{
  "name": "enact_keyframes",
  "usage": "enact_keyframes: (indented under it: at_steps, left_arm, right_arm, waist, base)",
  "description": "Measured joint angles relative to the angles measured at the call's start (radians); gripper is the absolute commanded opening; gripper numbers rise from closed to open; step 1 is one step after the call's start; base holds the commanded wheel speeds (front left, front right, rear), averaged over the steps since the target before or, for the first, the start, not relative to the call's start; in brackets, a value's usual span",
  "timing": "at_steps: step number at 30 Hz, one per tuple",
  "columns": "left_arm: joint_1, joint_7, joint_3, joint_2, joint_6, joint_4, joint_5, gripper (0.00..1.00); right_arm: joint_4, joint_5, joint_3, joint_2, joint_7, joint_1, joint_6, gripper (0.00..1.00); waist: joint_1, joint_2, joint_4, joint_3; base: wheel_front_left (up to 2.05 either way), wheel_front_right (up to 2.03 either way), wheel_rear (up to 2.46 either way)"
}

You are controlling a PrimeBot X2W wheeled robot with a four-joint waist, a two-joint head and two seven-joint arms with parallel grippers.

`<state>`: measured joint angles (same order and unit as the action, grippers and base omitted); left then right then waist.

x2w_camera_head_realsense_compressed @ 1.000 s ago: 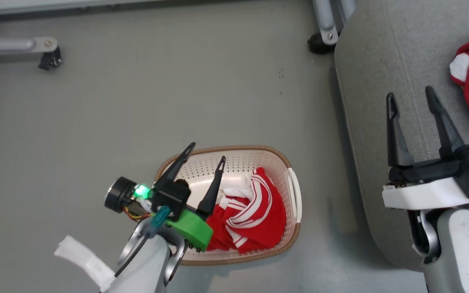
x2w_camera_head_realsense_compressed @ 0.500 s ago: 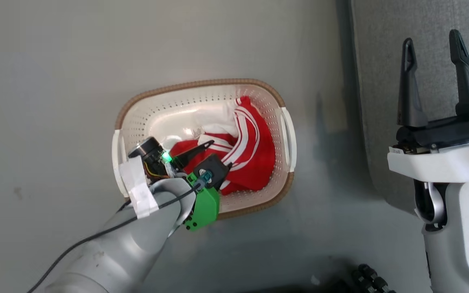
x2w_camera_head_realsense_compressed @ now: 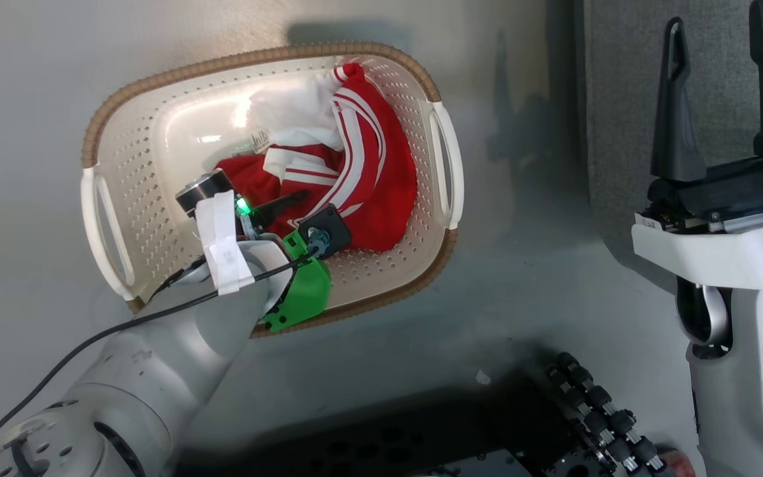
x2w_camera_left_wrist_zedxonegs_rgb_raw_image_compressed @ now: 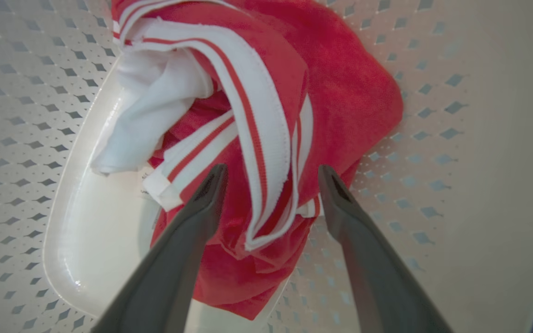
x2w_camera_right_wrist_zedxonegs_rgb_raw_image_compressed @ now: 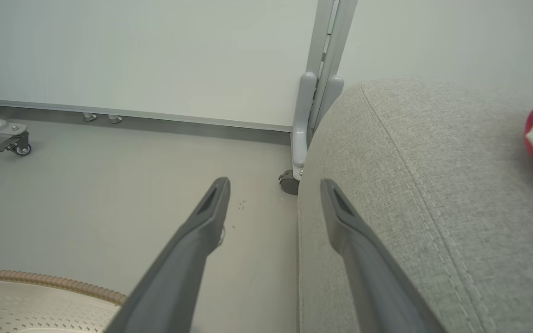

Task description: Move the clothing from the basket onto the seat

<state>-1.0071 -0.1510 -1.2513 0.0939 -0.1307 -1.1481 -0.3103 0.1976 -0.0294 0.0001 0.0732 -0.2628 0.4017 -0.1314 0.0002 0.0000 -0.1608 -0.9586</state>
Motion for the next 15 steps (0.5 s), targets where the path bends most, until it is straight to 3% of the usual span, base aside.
enact_keyframes:
  at_steps: [5,6,7,8,9,10,15]
  left_arm:
    - [-0.015,-0.013,-0.013,0.004,0.0,-0.02,-0.049,1.0]
    - [-0.016,-0.018,-0.015,0.005,0.0,-0.021,-0.054,0.94]
    - [-0.021,-0.026,-0.017,0.005,0.0,-0.022,-0.053,0.7]
    - [-0.028,-0.034,-0.018,0.006,0.0,-0.025,-0.054,0.33]
    - [-0.034,-0.037,-0.019,0.006,0.0,-0.026,-0.054,0.06]
    - [-0.038,-0.045,-0.02,0.006,0.0,-0.029,-0.059,0.0]
    - [-0.055,-0.066,-0.024,0.004,0.0,-0.04,-0.07,0.0]
  right_arm:
    - [0.009,0.006,0.002,0.001,0.0,0.015,0.0,1.0]
    - [0.009,0.006,0.002,0.001,0.0,0.016,0.0,1.0]
    - [0.009,0.006,0.002,0.001,0.0,0.019,0.0,1.0]
    - [0.01,0.006,0.002,0.0,0.0,0.024,0.0,1.0]
    - [0.01,0.006,0.002,-0.001,0.0,0.027,0.0,1.0]
    - [0.011,0.006,0.002,-0.002,0.0,0.029,0.0,1.0]
    - [0.009,0.005,-0.001,-0.01,0.0,0.028,0.0,1.0]
  waist:
    - [0.0,0.0,-0.022,-0.061]
    - [0.0,0.0,-0.027,-0.07]
    - [-0.0001,0.0,-0.032,-0.079]
    - [-0.0001,0.0,-0.038,-0.085]
    - [-0.0001,0.0,-0.043,-0.089]
    - [-0.0001,0.0,-0.049,-0.095]
    - [-0.0001,0.0,-0.058,-0.099]
  base:
    - [0.0,0.0,0.0]
    - [0.0,0.0,0.0]
    - [0.0,0.0,0.0]
    - [0.0,0.0,0.0]
    - [0.0,0.0,0.0]
    - [0.0,0.0,0.0]
    - [0.0,0.0,0.0]
